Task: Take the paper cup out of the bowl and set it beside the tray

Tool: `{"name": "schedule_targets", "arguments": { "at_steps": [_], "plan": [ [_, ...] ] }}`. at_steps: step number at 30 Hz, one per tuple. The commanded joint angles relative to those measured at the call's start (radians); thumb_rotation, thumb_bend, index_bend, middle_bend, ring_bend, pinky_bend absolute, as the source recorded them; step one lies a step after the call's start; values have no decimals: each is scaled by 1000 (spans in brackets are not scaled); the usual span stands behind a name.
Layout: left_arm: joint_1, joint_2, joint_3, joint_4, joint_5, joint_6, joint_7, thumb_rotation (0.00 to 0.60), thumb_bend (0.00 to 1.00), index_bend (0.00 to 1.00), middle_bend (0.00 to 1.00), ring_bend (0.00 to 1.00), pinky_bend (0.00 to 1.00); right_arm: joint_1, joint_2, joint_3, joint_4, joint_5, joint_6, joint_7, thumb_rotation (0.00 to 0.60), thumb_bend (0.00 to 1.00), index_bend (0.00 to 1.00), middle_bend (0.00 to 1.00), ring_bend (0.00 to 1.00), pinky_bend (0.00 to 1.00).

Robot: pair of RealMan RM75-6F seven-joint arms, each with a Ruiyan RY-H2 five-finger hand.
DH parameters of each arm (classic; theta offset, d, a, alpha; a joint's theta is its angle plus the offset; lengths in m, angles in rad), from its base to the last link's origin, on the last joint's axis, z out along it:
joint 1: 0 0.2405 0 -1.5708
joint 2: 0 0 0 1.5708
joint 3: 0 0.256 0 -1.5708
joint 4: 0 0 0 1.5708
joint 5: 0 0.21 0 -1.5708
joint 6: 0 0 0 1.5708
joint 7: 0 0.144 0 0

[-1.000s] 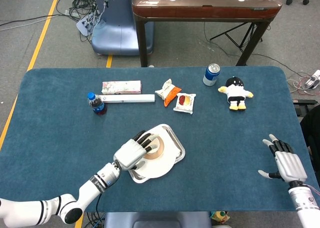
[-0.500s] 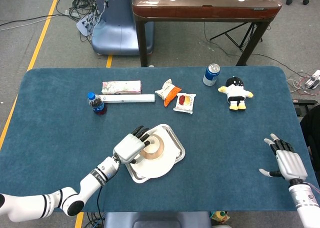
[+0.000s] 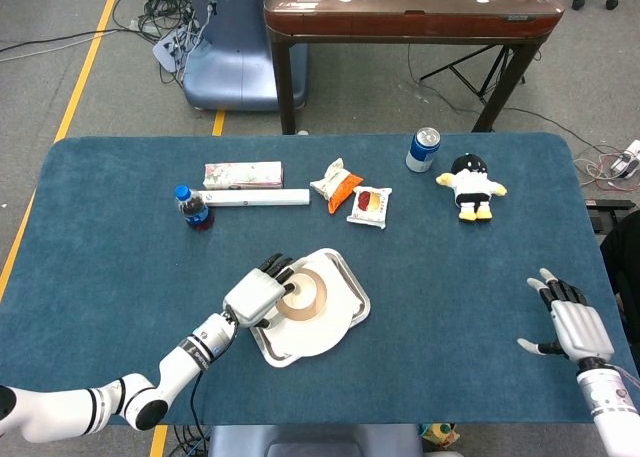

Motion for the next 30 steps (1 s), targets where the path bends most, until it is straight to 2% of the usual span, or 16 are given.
{"name": "schedule_targets", "arguments": {
  "at_steps": [1,11,30],
  "plan": [
    [0,-1,2,1,2,3,-3,600,319,380,0,0,0,0,-1,0,1,1,1,-2,600,206,0,0,0,0],
    [-3,-2,9,7,19,15,-32,600,319,507,0,0,0,2,-4,0,5,7,1,-7,600,206,0,0,0,0],
    [-1,24,14,-29,34,42,-42,600,319,565,0,0,0,4,-6,-1,4,8,5,-16,600,207,0,0,0,0]
  ]
}}
